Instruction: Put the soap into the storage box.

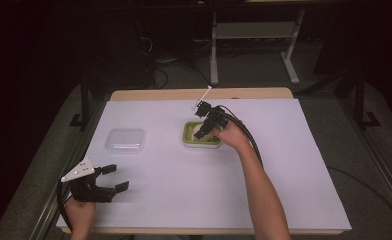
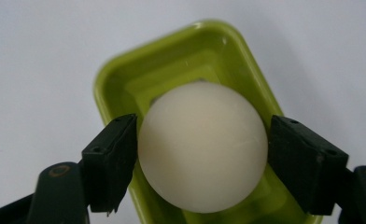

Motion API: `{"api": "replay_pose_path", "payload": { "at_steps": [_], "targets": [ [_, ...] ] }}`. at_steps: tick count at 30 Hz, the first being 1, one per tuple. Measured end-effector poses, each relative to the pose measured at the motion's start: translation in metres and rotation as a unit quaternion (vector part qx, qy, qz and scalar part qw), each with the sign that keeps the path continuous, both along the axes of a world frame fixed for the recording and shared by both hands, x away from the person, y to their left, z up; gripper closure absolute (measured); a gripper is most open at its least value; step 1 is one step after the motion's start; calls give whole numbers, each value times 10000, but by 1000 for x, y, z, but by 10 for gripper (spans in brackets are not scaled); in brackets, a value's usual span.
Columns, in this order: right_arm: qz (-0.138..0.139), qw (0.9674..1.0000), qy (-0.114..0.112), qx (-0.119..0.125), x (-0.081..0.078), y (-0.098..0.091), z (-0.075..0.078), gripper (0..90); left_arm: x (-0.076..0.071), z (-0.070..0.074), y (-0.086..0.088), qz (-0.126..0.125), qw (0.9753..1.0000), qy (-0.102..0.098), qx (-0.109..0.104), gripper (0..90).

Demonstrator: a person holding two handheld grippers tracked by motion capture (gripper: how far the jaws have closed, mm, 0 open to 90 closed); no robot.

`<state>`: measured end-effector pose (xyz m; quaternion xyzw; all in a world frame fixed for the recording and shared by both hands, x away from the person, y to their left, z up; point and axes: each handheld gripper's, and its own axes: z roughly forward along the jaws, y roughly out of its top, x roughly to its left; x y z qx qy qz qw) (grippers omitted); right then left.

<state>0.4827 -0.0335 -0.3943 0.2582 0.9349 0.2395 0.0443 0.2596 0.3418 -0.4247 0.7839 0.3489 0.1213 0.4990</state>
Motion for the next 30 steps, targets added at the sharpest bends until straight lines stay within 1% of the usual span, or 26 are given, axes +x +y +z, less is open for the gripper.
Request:
{"api": "replay_pose_path", "payload": {
  "at_steps": [1,2,3,5,9,11,14,15,16,18,21,23,24,28,30],
  "targets": [
    [19,9999,-107,85,0,-1,4,305,0,0,0,-5,10000,6,1,133],
    [19,9999,-107,85,0,-1,4,305,0,0,0,-5,10000,6,1,133],
    [27,9997,-213,121,-2,-3,9,296,0,0,-1,-4,10000,8,-3,133],
    [16,9997,-220,108,-3,-3,10,292,0,0,-1,-6,10000,5,-1,132],
    [-50,9998,-78,148,-3,-11,10,262,0,0,-1,-4,10000,4,0,133],
    [-71,9999,-36,145,-4,-12,11,261,0,0,-1,-2,10000,4,-2,132],
    [-50,9998,-48,196,-7,-17,14,257,0,0,-1,-5,10000,5,10,133],
    [-45,9997,-70,219,-8,-18,16,257,0,0,0,-15,10000,1,48,133],
    [-32,9995,-112,291,-10,-20,17,258,0,0,0,-13,10000,3,47,133],
    [-9,9995,-128,306,-15,-23,21,258,0,0,-1,5,10000,10,9,132],
    [55,9994,-132,328,-17,-26,22,257,0,0,-1,-10,10000,13,37,133],
    [76,9991,-122,389,-20,-29,21,252,0,0,-2,-6,10000,16,37,133],
    [56,9992,-89,391,-23,-31,20,246,-1,0,-2,7,10000,25,-3,132],
    [62,9992,-3,403,-26,-36,20,238,0,-1,-2,-2,10000,17,9,133],
    [55,9988,-79,481,-29,-40,21,239,0,-1,-2,-8,10000,26,21,132]
  ]
}}
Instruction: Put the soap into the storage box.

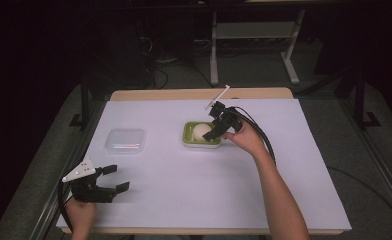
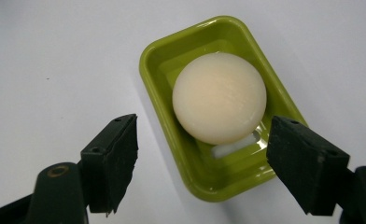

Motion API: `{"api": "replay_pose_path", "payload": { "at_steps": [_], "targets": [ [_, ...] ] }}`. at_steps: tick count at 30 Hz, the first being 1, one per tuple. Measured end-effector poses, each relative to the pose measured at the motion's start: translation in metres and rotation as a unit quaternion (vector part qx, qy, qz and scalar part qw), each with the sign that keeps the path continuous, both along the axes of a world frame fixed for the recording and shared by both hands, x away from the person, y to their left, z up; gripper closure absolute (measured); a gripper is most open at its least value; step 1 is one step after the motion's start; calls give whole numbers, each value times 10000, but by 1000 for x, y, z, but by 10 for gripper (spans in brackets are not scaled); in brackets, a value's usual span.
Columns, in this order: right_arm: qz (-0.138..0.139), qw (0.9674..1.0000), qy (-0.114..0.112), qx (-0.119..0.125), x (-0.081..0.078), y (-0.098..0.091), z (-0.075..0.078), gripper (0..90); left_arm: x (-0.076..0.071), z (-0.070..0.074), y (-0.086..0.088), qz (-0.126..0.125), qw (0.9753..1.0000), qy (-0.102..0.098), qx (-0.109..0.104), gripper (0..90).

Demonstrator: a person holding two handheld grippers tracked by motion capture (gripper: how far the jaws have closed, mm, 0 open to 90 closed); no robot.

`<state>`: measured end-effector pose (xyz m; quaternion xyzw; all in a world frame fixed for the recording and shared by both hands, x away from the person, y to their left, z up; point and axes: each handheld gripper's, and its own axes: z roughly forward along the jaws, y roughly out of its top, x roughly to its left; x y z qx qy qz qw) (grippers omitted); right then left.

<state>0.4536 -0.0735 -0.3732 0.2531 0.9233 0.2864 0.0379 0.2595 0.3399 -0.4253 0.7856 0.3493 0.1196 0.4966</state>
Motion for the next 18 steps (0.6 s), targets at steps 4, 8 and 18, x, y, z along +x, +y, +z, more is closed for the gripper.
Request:
{"api": "replay_pose_path", "payload": {
  "at_steps": [4,8,18],
  "targets": [
    [-26,9999,57,86,-6,-8,0,238,0,0,-1,10,10000,-13,-22,133],
    [-18,9999,122,20,-9,-11,-2,228,0,0,-1,11,10000,5,-12,133],
    [-105,9996,184,209,-19,-25,-6,225,0,0,-1,10,10000,7,-12,133]
  ]
}}
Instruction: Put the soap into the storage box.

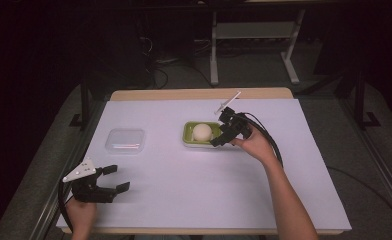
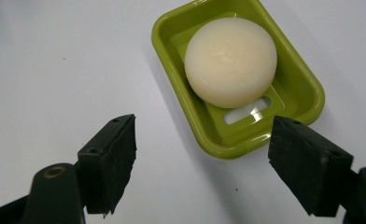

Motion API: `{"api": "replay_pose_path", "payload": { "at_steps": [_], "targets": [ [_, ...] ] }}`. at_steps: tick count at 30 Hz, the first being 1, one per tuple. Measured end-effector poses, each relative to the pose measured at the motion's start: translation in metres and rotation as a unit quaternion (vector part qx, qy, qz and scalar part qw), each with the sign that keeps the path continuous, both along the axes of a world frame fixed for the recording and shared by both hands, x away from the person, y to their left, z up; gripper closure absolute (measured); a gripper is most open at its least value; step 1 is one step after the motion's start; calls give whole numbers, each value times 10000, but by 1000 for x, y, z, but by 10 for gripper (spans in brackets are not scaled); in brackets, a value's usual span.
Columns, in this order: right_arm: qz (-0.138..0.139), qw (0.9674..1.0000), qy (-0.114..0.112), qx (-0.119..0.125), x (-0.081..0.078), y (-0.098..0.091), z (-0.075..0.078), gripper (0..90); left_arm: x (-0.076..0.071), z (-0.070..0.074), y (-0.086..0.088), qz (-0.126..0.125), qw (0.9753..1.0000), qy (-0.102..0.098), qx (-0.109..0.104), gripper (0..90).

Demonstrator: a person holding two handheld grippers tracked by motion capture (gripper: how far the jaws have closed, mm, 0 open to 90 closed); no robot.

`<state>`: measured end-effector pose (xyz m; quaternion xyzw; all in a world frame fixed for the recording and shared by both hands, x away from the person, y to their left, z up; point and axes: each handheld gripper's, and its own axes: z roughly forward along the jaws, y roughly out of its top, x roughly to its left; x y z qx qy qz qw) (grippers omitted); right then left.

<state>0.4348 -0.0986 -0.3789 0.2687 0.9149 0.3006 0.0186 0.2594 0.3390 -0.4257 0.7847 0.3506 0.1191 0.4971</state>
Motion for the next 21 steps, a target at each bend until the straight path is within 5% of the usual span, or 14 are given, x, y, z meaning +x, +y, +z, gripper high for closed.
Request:
{"api": "replay_pose_path", "payload": {
  "at_steps": [21],
  "targets": [
    [-149,9993,-30,339,-29,-32,-5,231,0,0,0,-16,10000,-7,-39,132]
  ]
}}
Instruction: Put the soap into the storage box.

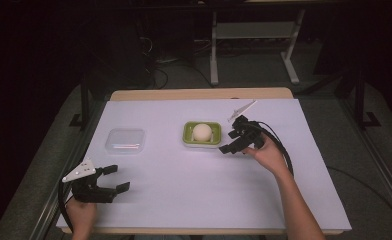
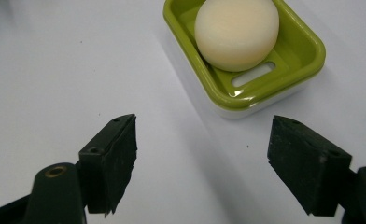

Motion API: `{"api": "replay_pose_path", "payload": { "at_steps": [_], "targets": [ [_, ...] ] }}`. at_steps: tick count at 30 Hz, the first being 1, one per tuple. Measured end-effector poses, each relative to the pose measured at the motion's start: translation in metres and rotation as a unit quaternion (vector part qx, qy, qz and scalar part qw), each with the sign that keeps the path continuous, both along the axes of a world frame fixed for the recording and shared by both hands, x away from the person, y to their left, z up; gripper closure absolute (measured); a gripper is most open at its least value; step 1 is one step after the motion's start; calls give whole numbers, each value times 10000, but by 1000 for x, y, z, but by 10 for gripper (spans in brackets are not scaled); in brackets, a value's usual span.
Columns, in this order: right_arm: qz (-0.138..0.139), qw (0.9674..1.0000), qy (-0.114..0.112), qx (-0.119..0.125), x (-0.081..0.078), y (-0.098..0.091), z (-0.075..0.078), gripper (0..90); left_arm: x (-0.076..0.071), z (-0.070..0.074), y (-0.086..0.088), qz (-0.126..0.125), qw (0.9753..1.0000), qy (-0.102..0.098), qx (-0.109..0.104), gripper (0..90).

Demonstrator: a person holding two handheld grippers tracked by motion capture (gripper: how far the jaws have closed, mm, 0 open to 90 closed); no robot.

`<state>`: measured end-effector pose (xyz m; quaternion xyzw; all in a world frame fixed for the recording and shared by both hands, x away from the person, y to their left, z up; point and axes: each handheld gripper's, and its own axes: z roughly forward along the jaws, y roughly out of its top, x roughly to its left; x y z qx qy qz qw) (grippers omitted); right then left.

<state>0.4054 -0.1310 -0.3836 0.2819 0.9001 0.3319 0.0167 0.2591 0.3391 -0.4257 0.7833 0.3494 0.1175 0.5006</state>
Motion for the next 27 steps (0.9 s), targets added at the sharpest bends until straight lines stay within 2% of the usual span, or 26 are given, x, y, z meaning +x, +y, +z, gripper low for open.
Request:
{"api": "replay_pose_path", "payload": {
  "at_steps": [8,10,14,27],
  "targets": [
    [-55,9999,-69,132,-14,-11,2,231,0,0,-1,-28,9999,-13,123,133],
    [-85,9999,-5,124,-18,-15,1,231,0,0,-2,-15,9999,5,107,133],
    [-120,9997,-35,204,-26,-22,-1,232,0,-1,-2,-21,9999,-11,112,133],
    [-160,9996,-48,206,-43,-39,-6,233,0,-1,-2,-16,9999,14,122,132]
  ]
}}
